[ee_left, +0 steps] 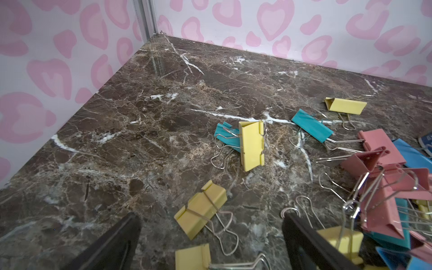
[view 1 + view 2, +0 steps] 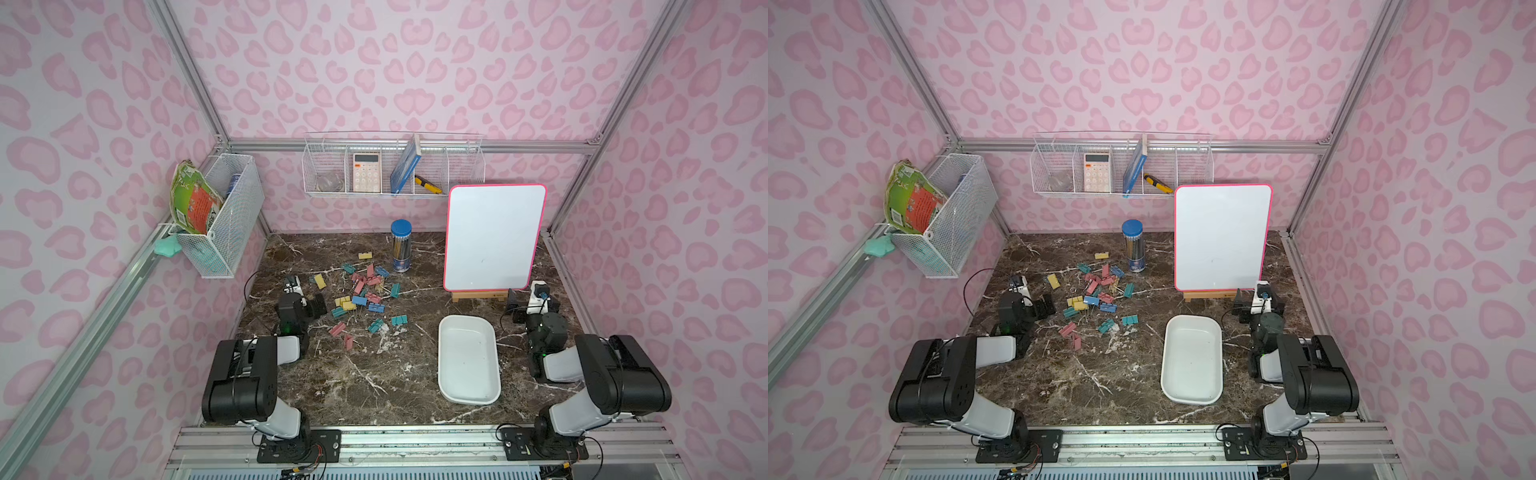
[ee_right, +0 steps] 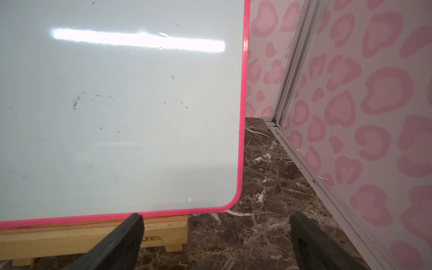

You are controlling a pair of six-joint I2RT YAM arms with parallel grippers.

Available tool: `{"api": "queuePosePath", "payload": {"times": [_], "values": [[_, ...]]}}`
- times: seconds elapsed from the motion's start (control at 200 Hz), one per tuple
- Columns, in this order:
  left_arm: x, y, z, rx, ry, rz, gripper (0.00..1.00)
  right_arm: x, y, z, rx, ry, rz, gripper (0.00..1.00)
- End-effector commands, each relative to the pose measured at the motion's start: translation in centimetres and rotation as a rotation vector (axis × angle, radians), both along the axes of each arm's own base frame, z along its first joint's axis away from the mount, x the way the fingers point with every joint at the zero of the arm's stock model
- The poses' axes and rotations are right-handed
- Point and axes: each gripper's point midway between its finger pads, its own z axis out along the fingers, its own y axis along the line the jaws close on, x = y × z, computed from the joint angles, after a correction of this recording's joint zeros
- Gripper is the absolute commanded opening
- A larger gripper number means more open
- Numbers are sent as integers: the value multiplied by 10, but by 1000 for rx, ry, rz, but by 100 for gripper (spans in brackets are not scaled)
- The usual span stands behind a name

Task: Put the binder clips in the storage box
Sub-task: Adjust the storage box at the center of the board.

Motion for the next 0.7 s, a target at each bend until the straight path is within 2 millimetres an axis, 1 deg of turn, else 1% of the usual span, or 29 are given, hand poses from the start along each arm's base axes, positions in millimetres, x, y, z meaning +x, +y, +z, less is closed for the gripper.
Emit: {"api": "queuePosePath", "payload": {"times": [0.0, 0.46, 0.505, 0.515, 0.55, 0.575, 0.6, 0.605, 0.615, 0.645, 0.65, 0.655, 0.66, 0.695], "values": [[1, 0, 3, -3, -9, -1, 99, 0, 1, 1, 4, -4, 3, 100], [1, 0, 2, -2, -7, -2, 99, -1, -1, 2, 16, -10, 8, 100], [1, 0, 2, -3, -7, -1, 99, -2, -6, 8, 24, -16, -29, 98], [1, 0, 2, -3, -7, -1, 99, -2, -8, 15, 26, -31, -40, 98], [1, -1, 2, -3, -6, -2, 99, -2, -12, 22, 31, -10, -69, 98], [1, 0, 2, -2, -6, -2, 99, -2, -18, 35, 52, -17, -105, 98], [1, 0, 2, -3, -7, -2, 99, -2, -28, 49, 106, -24, -166, 98], [1, 0, 2, -4, -6, -1, 99, -3, -30, 54, 119, -37, -179, 98], [1, 0, 2, -5, -6, -1, 99, -3, -34, 55, 141, -24, -206, 98], [1, 0, 2, -4, -7, -2, 99, -6, -44, 69, 234, -27, -277, 97], [1, 0, 2, -4, -6, -2, 99, -7, -45, 72, 249, -27, -285, 96], [1, 0, 2, -3, -7, -1, 99, -8, -47, 70, 263, -16, -296, 96], [1, 0, 2, -3, -7, -1, 99, -7, -47, 76, 278, -28, -300, 96], [0, 0, 2, -2, -8, -1, 99, -12, -49, 90, 374, -22, -324, 94]]}}
